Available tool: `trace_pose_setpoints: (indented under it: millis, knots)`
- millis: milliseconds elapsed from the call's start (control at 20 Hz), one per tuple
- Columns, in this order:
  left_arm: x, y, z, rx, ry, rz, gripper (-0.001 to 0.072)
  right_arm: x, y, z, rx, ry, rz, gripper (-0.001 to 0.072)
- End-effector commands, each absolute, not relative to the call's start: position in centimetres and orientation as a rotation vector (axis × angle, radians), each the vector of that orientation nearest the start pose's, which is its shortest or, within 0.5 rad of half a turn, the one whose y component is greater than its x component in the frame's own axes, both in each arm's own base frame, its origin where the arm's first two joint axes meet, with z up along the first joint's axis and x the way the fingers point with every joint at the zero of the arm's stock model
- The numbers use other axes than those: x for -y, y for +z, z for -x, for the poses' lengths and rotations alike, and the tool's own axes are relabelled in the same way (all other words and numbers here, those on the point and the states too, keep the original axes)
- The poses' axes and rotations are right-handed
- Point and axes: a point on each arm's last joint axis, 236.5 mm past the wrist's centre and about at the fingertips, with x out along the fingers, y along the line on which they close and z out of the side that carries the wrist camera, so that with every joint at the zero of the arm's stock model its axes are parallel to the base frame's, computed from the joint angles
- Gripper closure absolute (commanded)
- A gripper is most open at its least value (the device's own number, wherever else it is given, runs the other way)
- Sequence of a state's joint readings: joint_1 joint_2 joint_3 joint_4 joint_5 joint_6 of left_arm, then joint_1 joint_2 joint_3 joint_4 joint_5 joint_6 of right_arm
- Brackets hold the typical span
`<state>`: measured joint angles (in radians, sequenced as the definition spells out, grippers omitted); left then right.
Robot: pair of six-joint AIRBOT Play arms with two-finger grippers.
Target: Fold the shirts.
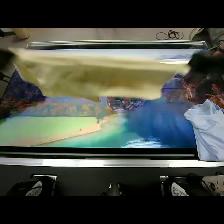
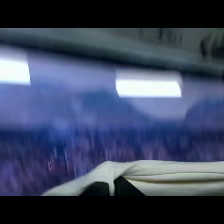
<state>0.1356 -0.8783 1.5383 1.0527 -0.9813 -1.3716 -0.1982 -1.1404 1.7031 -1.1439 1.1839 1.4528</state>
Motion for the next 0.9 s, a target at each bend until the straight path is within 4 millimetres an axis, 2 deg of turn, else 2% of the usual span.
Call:
trace_pose_setpoints:
  millis: [0, 50, 100, 200, 350, 450, 500, 550, 650, 750, 850]
  knots:
    - [4.9, 58.7, -20.2, 0.333, -0.200, 0.003, 0.0684, -0.5, 52.1, -27.5, 0.028, 0.052, 0.004, 0.0689]
    - [5.2, 59.7, -18.0, 0.369, -0.214, 0.047, 0.0684, 0.0, 53.2, -24.6, 0.065, 0.007, 0.027, 0.0689]
    - [5.5, 59.6, -16.7, 0.367, -0.227, 0.091, 0.0684, 0.4, 53.3, -22.9, 0.071, -0.022, 0.018, 0.0689]
    - [5.4, 58.6, -16.3, 0.327, -0.208, 0.072, 0.0684, 0.3, 53.2, -21.1, 0.068, -0.035, 0.008, 0.0689]
    - [4.2, 56.5, -17.8, 0.232, -0.151, 0.041, 0.0684, 0.6, 51.8, -21.7, 0.007, -0.043, 0.008, 0.0689]
    - [3.2, 53.8, -20.1, 0.112, -0.116, 0.024, 0.0684, 0.9, 48.9, -23.7, -0.115, -0.038, 0.000, 0.0689]
    - [2.6, 51.8, -21.8, 0.024, -0.100, 0.018, 0.0684, 1.2, 46.5, -25.3, -0.216, -0.034, -0.007, 0.0689]
    - [1.9, 49.0, -23.9, -0.095, -0.083, 0.014, 0.0684, 1.7, 43.6, -27.0, -0.338, -0.035, -0.013, 0.0689]
    - [0.9, 42.3, -29.1, -0.346, -0.079, 0.031, 0.0683, 2.6, 35.9, -31.0, -0.644, -0.022, -0.042, 0.0689]
    - [0.4, 34.2, -34.6, -0.588, -0.095, 0.074, 0.0683, 3.4, 27.8, -35.0, -0.928, -0.010, -0.093, 0.0690]
    - [0.1, 24.3, -38.7, -0.833, -0.112, 0.107, 0.0683, 4.0, 18.9, -38.2, -1.178, -0.002, -0.146, 0.0690]
